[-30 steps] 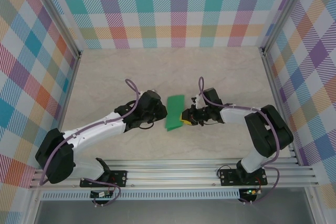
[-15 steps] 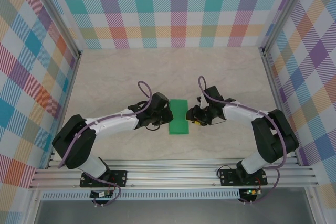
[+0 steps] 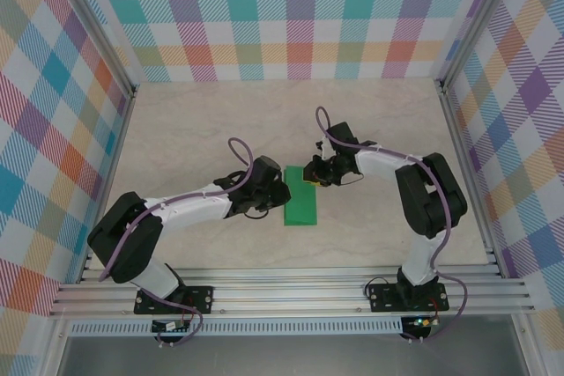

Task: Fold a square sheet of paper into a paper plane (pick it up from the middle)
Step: Fold the square sheet of paper in half at the center of the table, then hold the square sheet of paper at the center of the table.

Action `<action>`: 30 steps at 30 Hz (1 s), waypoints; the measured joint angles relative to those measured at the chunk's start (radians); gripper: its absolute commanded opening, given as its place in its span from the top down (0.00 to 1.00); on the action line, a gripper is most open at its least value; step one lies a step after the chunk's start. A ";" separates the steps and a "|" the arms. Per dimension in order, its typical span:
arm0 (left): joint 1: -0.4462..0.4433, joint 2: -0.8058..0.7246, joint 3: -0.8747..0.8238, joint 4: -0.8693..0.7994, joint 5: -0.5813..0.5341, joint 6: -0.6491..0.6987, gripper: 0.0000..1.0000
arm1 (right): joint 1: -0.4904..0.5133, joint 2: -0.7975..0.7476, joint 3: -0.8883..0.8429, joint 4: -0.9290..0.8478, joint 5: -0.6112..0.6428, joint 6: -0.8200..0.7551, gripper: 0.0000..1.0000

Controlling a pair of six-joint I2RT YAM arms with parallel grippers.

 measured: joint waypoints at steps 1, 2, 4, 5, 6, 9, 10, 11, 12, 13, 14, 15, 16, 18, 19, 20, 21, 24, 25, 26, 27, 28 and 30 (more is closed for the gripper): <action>0.000 0.001 0.003 0.002 0.003 0.000 0.82 | -0.003 0.018 0.006 0.003 -0.007 0.000 0.82; 0.000 0.003 0.008 0.002 0.005 0.000 0.81 | -0.006 0.035 0.009 0.006 -0.012 0.000 0.81; 0.001 0.007 0.014 0.007 0.008 -0.002 0.75 | -0.008 0.057 0.009 0.008 -0.018 0.000 0.79; 0.001 0.008 0.014 0.010 0.008 -0.004 0.73 | -0.009 0.064 0.009 0.011 -0.020 0.000 0.79; 0.001 0.009 0.014 0.009 0.007 -0.005 0.71 | -0.010 0.069 0.009 0.011 -0.023 0.000 0.79; 0.003 0.011 0.014 0.010 0.008 -0.009 0.63 | -0.010 0.078 0.009 0.011 -0.030 -0.001 0.78; 0.005 0.014 0.014 0.013 0.011 -0.009 0.63 | -0.010 0.079 0.008 0.011 -0.032 -0.001 0.77; 0.007 0.018 0.014 0.016 0.017 -0.011 0.62 | -0.010 0.079 0.008 0.011 -0.036 -0.001 0.77; 0.009 0.022 0.014 0.023 0.023 -0.012 0.62 | -0.013 0.079 0.008 0.011 -0.040 -0.001 0.77; 0.010 0.027 0.014 0.033 0.032 -0.012 0.62 | -0.014 0.079 0.008 0.012 -0.045 -0.001 0.77; 0.010 0.033 0.014 0.044 0.041 -0.012 0.63 | -0.016 0.079 0.008 0.012 -0.051 -0.001 0.77; 0.009 0.042 0.015 0.055 0.054 -0.011 0.65 | -0.021 0.078 0.008 0.013 -0.063 0.000 0.78; 0.009 0.052 0.019 0.062 0.065 -0.011 0.67 | -0.024 0.076 0.007 0.018 -0.074 0.000 0.78; 0.009 0.079 0.034 0.067 0.080 -0.009 0.74 | -0.036 0.065 0.007 0.023 -0.093 0.000 0.80; 0.009 0.095 0.043 0.068 0.084 -0.007 0.77 | -0.046 0.058 0.007 0.029 -0.103 0.000 0.80; 0.009 0.108 0.051 0.069 0.088 -0.008 0.79 | -0.055 0.053 0.007 0.033 -0.111 -0.001 0.81; 0.009 0.124 0.058 0.069 0.091 -0.008 0.80 | -0.066 0.050 0.007 0.038 -0.120 -0.001 0.81; 0.009 0.167 0.069 0.080 0.100 -0.008 0.81 | -0.090 0.049 0.014 0.047 -0.138 -0.001 0.82; 0.009 0.183 0.071 0.083 0.103 -0.008 0.82 | -0.099 0.050 0.017 0.048 -0.146 -0.001 0.82; 0.009 0.193 0.073 0.084 0.106 -0.008 0.82 | -0.105 0.054 0.024 0.050 -0.155 -0.001 0.82; 0.009 0.202 0.073 0.083 0.106 -0.008 0.82 | -0.109 0.062 0.034 0.056 -0.166 -0.001 0.82; 0.009 0.207 0.073 0.080 0.106 -0.008 0.82 | -0.110 0.071 0.044 0.058 -0.174 -0.001 0.82; 0.009 0.210 0.073 0.075 0.104 -0.008 0.83 | -0.110 0.097 0.062 0.068 -0.189 -0.001 0.82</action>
